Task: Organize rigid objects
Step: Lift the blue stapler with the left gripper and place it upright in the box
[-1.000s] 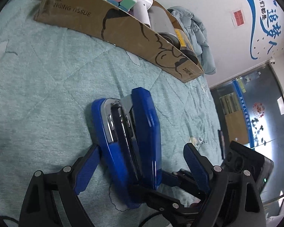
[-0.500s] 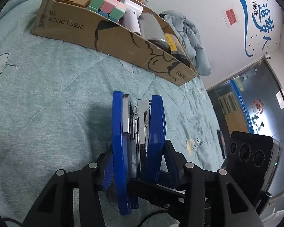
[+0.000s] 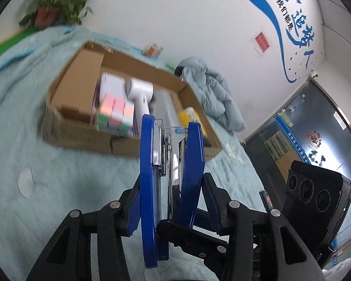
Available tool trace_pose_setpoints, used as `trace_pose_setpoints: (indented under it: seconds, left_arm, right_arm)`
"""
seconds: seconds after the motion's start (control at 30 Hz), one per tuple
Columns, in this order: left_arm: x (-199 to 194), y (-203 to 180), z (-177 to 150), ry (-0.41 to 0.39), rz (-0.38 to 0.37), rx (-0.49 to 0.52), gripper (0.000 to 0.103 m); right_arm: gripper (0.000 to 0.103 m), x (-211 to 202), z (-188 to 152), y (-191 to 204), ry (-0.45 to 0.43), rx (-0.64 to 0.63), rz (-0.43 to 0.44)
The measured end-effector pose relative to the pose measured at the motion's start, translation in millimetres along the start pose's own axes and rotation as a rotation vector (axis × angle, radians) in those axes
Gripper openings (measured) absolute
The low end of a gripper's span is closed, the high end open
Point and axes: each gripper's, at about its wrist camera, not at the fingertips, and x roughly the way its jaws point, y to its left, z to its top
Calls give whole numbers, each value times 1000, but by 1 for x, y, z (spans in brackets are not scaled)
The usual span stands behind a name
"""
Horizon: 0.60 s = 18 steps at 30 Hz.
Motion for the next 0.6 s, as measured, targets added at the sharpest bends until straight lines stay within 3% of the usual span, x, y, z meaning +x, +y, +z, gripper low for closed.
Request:
trace_pose_setpoints:
  seconds: [0.3,0.6]
  left_arm:
    - [-20,21,82,-73,26,47,44]
    - [1,83,170,-46,3,-21,44]
  right_arm:
    - [31,14,67,15,-57,-90,9]
    - [31,69,130,8,12,-93,-12]
